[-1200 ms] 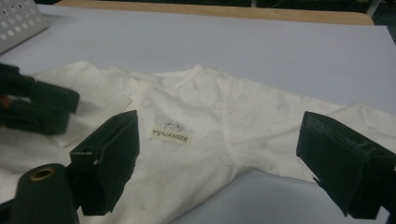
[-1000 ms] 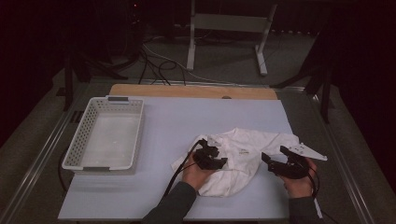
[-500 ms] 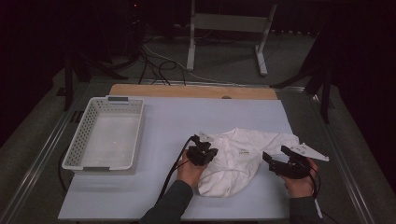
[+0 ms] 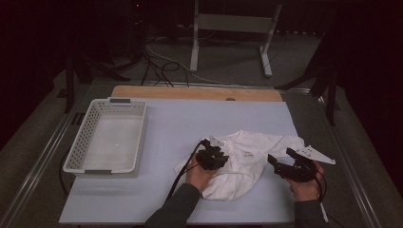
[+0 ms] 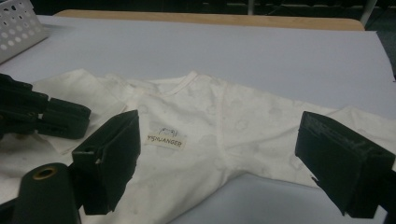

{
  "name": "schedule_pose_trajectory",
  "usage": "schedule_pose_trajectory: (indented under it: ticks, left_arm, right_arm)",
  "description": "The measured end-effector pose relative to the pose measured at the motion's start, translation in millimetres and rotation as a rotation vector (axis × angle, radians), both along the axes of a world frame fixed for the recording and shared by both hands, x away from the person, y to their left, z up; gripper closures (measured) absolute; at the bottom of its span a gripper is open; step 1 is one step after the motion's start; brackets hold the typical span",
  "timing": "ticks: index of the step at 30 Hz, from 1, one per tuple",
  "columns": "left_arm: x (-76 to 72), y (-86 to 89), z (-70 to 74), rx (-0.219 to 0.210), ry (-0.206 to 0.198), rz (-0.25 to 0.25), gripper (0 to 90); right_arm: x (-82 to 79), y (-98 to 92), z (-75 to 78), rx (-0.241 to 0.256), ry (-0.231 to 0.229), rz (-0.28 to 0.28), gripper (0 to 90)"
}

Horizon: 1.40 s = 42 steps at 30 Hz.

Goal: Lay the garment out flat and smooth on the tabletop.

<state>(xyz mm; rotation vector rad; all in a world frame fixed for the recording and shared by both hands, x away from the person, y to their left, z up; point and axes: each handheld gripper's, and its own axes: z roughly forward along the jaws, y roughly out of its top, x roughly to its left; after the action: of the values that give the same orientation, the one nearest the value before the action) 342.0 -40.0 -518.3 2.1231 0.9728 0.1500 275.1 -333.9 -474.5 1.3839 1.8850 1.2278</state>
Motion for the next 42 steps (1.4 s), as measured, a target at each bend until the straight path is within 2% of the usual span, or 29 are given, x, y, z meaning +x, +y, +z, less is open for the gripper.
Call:
schedule_pose_trajectory:
  ticks: [4, 6, 7, 8, 9, 13, 15, 20, 25, 31, 37, 41, 42]
  left_arm:
    - [0.9, -8.8, -1.3, 0.051, -0.028, -0.002, 68.3]
    - [1.0, -12.7, -1.7, 0.083, -0.053, 0.016, 76.3]
    - [2.3, -12.8, -1.8, 0.082, -0.048, 0.035, 81.4]
    - [4.1, -11.6, -1.7, 0.079, -0.036, 0.036, 87.2]
    - [5.5, -10.6, -1.5, 0.074, -0.026, 0.035, 88.7]
    - [5.5, -7.9, 1.0, 0.06, -0.003, 0.028, 90.0]
    - [5.2, -4.9, 2.6, 0.048, -0.001, 0.026, 90.0]
    - [3.2, 7.3, 13.7, -0.016, -0.014, 0.036, 90.0]
    - [-1.9, 34.3, 31.9, -0.076, -0.035, 0.062, 90.0]
    - [-10.8, 88.5, 64.8, -0.166, -0.079, 0.164, 90.0]
    - [-20.5, 137.7, 92.2, -0.228, -0.143, 0.248, 90.0]
    - [-24.2, 151.6, 97.0, -0.221, -0.154, 0.269, 90.0]
    - [-27.9, 161.1, 99.7, -0.197, -0.162, 0.276, 90.0]
  right_arm:
    - [0.2, 1.6, -0.8, 0.0, 0.002, 0.001, 14.6]
    - [0.2, 2.6, -0.6, -0.007, -0.002, 0.01, 14.5]
    - [0.1, 3.0, -0.2, -0.007, -0.003, 0.009, 14.5]
    - [-0.2, 3.1, 0.2, -0.006, -0.005, 0.009, 14.5]
    - [-0.2, 3.0, 0.2, -0.007, -0.01, 0.012, 14.5]
    - [-0.5, 0.1, 0.8, -0.001, -0.013, 0.003, 14.6]
    - [-0.4, -1.6, 0.7, 0.005, -0.014, 0.002, 14.5]
    - [-0.8, -2.6, 1.4, 0.01, -0.013, 0.0, 14.6]
    - [-0.7, -2.7, 1.5, 0.01, -0.016, -0.005, 14.5]
    - [-0.5, -2.2, 2.1, 0.008, -0.018, -0.003, 14.5]
    - [0.4, 0.0, 2.5, 0.004, -0.02, -0.001, 14.6]
    - [0.7, 1.0, 3.0, 0.006, -0.021, 0.0, 14.5]
    - [0.6, 1.2, 3.3, 0.006, -0.022, 0.001, 14.5]
